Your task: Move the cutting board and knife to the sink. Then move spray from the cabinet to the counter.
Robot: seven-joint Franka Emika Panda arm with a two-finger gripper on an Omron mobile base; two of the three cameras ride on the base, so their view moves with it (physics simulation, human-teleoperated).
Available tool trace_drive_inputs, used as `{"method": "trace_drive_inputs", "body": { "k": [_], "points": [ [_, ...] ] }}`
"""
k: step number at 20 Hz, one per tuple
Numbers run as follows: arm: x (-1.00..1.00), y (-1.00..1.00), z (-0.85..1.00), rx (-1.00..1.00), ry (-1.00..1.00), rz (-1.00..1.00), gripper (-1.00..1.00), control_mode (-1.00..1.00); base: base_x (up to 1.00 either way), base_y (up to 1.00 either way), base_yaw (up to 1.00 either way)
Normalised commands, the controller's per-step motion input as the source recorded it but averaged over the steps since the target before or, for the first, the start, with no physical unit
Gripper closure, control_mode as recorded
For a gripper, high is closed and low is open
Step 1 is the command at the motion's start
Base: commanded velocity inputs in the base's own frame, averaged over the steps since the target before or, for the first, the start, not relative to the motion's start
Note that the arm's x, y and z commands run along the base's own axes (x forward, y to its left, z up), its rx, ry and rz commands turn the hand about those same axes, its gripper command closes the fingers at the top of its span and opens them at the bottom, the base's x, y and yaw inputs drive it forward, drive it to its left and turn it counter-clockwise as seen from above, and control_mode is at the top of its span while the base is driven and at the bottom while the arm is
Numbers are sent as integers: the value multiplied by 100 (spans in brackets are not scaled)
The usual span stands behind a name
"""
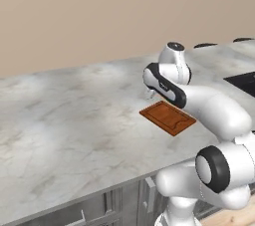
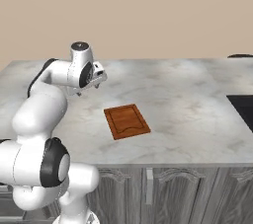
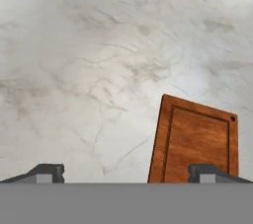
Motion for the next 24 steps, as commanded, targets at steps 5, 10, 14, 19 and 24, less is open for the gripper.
{"method": "trace_drive_inputs", "body": {
  "k": [5,10,14,19,24],
  "points": [
    [5,12,-8,0,4,-10,-100,-100,0,0,0],
    [42,12,-28,-9,0,0,-100,-100,0,0,0],
    [44,0,-30,-5,0,0,-100,-100,0,0,0],
    [40,0,-28,-4,0,0,-100,-100,0,0,0],
    [39,0,-41,-7,0,0,-100,-100,0,0,0]
  ]
}}
